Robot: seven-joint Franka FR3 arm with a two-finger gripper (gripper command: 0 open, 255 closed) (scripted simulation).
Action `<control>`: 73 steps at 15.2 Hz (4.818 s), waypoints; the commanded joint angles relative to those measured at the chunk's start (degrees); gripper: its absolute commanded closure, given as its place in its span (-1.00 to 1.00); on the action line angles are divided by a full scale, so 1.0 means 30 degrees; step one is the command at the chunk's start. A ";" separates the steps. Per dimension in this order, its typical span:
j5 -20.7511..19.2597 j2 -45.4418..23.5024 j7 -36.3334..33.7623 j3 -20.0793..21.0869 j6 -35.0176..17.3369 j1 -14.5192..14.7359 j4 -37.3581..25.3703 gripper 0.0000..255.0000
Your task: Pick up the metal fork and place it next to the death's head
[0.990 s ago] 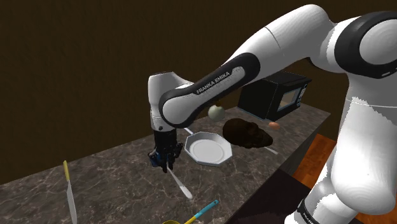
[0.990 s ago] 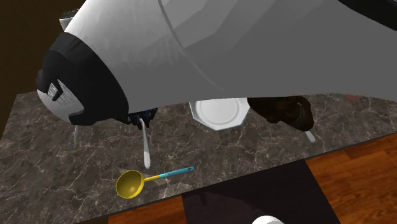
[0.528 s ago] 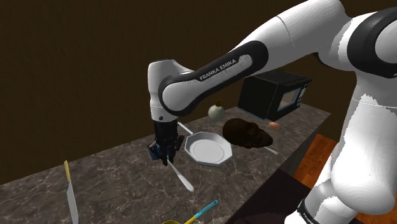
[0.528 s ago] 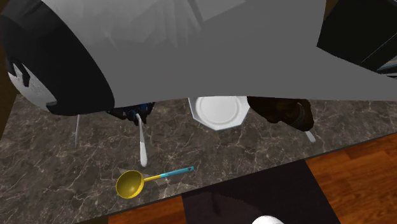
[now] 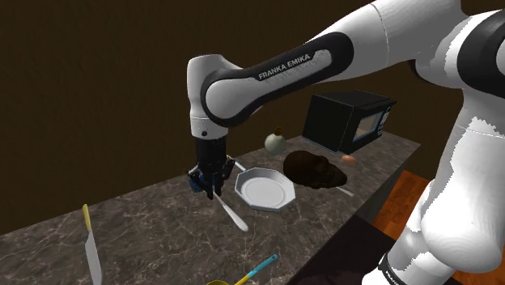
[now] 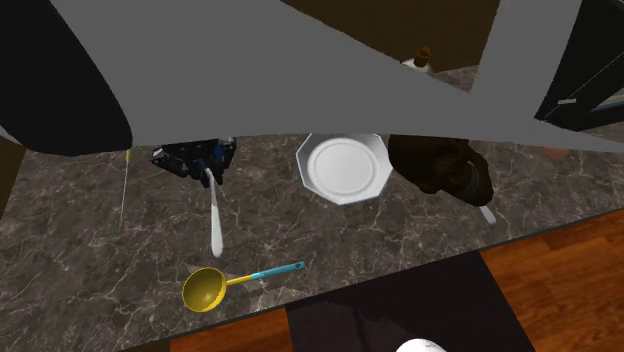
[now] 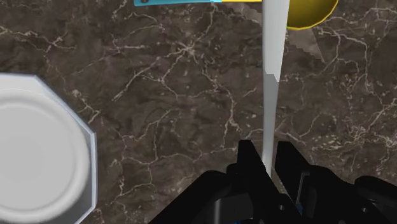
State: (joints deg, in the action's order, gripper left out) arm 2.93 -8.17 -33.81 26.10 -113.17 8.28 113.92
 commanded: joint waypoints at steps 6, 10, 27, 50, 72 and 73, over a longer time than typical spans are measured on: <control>0.0289 0.0719 0.0100 0.0017 0.1685 -0.0097 -0.1019 1.00; 0.0403 0.1021 0.0110 0.0017 0.2662 -0.0132 -0.1720 1.00; 0.2173 1.1022 0.7392 -0.3865 0.2890 -0.2302 0.8272 1.00; -0.1574 1.6391 1.3571 -0.9145 0.2035 -0.5227 1.4785 1.00; -0.1725 1.1926 1.3463 -0.9249 -0.5743 -0.5273 1.8101 1.00; -0.1733 1.1613 1.3456 -0.9253 -0.6147 -0.5275 1.8191 1.00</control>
State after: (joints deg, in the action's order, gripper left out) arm -2.27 27.73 6.62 -1.67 -130.16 -7.57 168.15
